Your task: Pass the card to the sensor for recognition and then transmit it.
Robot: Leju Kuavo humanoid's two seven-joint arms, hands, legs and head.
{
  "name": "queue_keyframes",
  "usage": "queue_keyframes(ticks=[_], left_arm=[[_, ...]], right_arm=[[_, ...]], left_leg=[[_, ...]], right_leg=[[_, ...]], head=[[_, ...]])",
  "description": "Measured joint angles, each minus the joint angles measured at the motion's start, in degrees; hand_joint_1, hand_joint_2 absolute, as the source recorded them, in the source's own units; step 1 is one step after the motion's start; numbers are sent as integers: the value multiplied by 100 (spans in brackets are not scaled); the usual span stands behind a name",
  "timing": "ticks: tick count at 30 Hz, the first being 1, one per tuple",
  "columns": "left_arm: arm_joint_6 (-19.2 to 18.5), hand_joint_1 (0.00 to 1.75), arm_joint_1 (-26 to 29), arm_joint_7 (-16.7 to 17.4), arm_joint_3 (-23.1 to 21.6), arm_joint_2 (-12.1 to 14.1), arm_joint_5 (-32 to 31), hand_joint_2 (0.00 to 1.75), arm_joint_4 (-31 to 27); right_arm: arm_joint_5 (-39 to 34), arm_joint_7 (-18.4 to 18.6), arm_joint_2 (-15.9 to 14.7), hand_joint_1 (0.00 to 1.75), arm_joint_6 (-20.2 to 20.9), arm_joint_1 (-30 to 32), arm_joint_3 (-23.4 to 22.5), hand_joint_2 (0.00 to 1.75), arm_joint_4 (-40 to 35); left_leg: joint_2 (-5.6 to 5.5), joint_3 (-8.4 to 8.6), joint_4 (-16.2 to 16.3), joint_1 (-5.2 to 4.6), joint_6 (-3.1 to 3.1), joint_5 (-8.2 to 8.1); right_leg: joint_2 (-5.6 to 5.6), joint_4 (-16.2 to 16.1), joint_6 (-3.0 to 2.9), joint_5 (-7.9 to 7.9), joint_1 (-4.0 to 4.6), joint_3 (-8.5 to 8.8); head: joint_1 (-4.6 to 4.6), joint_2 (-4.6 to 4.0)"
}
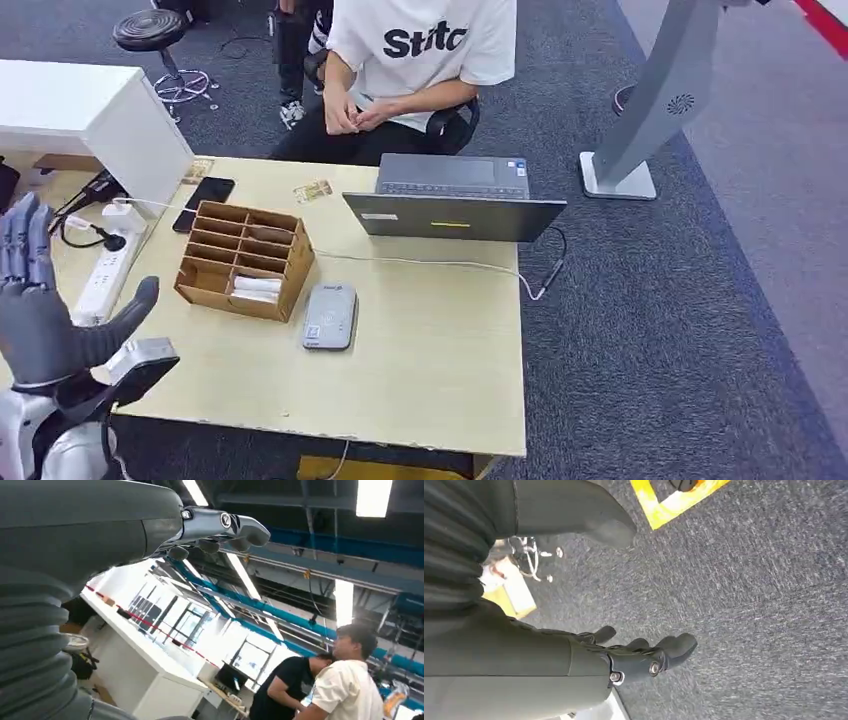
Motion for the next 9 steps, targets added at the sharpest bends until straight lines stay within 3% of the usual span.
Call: queue_keyframes(ticks=[9], left_arm=[[64,0,596,-57,392,-2,202,175,-490]], right_arm=[[4,-18,2,0,-11,-15,-50,175,-2]], left_leg=[[-11,-1,-1,-1,5,3]], right_leg=[[-14,1,4,-2,-1,14]], head=[[11,0]])
